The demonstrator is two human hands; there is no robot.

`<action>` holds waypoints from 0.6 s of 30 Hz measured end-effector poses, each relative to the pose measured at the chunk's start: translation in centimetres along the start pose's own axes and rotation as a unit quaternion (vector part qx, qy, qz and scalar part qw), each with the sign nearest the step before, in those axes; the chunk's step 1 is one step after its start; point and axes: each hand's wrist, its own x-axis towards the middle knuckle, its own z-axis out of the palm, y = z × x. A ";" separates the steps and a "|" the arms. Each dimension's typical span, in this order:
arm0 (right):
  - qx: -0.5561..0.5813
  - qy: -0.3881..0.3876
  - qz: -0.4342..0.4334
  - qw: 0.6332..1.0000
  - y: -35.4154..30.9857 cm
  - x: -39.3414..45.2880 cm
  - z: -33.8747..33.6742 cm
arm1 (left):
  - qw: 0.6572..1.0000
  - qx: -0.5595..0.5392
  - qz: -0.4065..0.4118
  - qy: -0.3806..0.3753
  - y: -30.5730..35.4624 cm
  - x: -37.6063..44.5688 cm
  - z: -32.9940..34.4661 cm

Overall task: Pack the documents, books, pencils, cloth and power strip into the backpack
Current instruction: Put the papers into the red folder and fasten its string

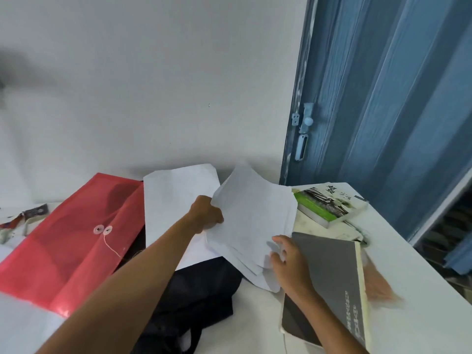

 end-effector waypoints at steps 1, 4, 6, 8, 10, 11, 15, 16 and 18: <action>0.012 0.017 0.006 1.000 0.1 0.1 -0.1 | 1.000 -0.020 0.004 0.008 -0.1 -0.1 -0.4; 0.060 0.074 0.008 0.995 -0.3 0.6 -0.4 | 0.995 -0.104 0.002 0.008 -1.1 -0.8 -2.5; 0.107 0.092 0.034 0.989 -1.1 1.1 -0.5 | 0.987 -0.160 -0.014 -0.008 -2.6 -0.9 -4.2; 0.160 0.084 0.090 0.980 -2.3 1.7 -0.3 | 0.976 -0.215 -0.033 -0.031 -4.1 -1.4 -5.5; 0.218 0.043 0.154 0.963 -3.2 2.4 0.0 | 0.965 -0.253 -0.050 -0.048 -5.7 -2.1 -6.2; 0.282 0.009 0.174 0.944 -3.5 2.9 0.0 | 0.961 -0.266 -0.055 -0.058 -6.6 -2.4 -6.3; 0.410 -0.091 0.240 0.875 -3.2 4.6 0.4 | 0.965 -0.218 -0.051 -0.138 -8.9 -4.2 -6.6; 0.380 -0.097 0.244 0.887 -3.1 4.9 0.5 | 0.966 -0.194 -0.051 -0.164 -9.2 -4.7 -6.7; 0.353 -0.115 0.236 0.898 -2.7 5.1 1.0 | 0.963 -0.174 -0.047 -0.203 -9.6 -5.4 -7.0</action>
